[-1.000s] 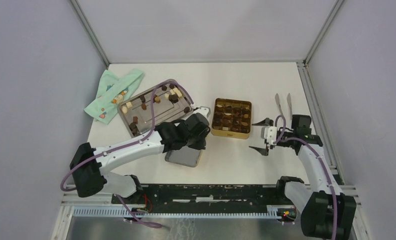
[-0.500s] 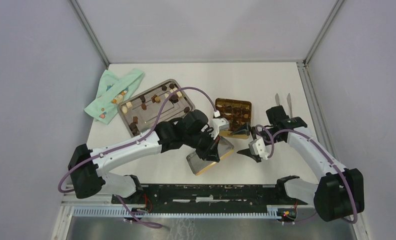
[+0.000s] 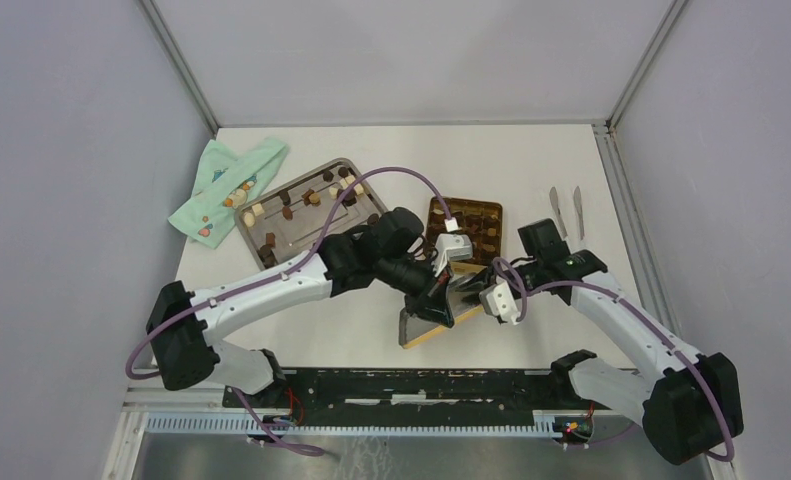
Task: Pack the chocolate
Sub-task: Pick up the box lid from the center of the board.
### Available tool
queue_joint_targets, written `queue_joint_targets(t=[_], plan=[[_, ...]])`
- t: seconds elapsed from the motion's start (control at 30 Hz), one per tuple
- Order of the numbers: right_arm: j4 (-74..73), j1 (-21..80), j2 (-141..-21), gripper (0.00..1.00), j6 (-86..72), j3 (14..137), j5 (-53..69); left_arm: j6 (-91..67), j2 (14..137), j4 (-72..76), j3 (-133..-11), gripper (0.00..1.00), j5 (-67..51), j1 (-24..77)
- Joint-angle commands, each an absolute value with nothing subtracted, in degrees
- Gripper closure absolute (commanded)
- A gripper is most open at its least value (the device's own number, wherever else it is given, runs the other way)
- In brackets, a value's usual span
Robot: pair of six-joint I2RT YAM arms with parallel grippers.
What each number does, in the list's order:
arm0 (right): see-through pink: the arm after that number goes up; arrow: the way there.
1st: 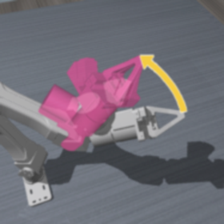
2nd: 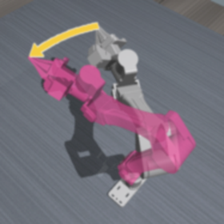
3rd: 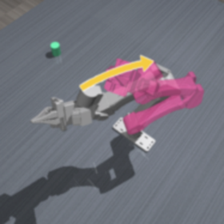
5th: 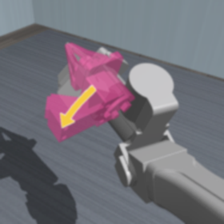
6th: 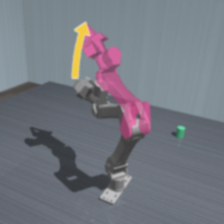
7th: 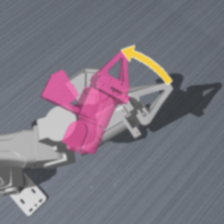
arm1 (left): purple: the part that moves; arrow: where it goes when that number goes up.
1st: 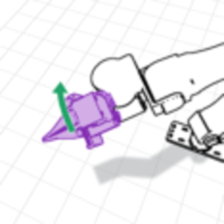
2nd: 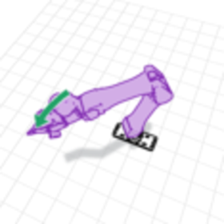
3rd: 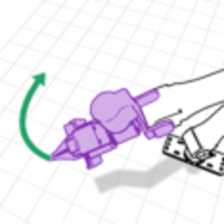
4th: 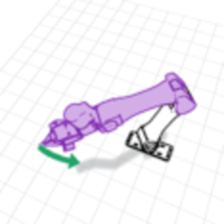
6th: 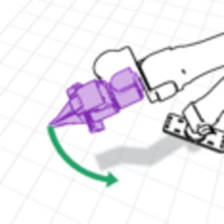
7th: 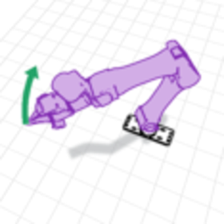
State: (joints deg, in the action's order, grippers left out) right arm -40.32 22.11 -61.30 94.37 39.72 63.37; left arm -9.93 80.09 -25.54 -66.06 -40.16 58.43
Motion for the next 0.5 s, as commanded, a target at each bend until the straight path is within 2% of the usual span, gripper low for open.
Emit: queue_joint_targets(t=[0.0,0.07,0.1,0.23,0.3,0.4,0.47], plan=[[-42.16,22.32,-59.23,0.77,92.55,39.46,64.08,-6.76,79.21,-22.27,-68.35,0.98,-44.91,57.58],[-43.94,22.27,-58.67,0.86,92.99,39.55,64.39,-7.00,78.19,-21.44,-67.94,0.97,-44.39,57.22],[-44.55,22.16,-58.24,0.90,92.98,39.58,64.47,-7.44,77.53,-20.70,-67.55,0.92,-43.67,57.03],[-45.02,21.91,-56.03,0.98,88.74,39.17,64.80,-9.61,73.60,-16.95,-65.22,0.50,-39.21,55.99],[-42.95,20.91,-54.75,1.00,83.03,38.70,64.89,-11.00,70.86,-15.07,-63.94,0.35,-34.38,55.68],[-33.24,18.28,-52.65,1.00,62.53,37.66,63.04,-12.46,65.55,-13.83,-62.72,0.26,-20.27,55.70],[-25.24,16.30,-51.77,1.00,47.08,36.80,60.15,-13.77,61.63,-12.91,-61.57,0.24,-9.70,55.70]])
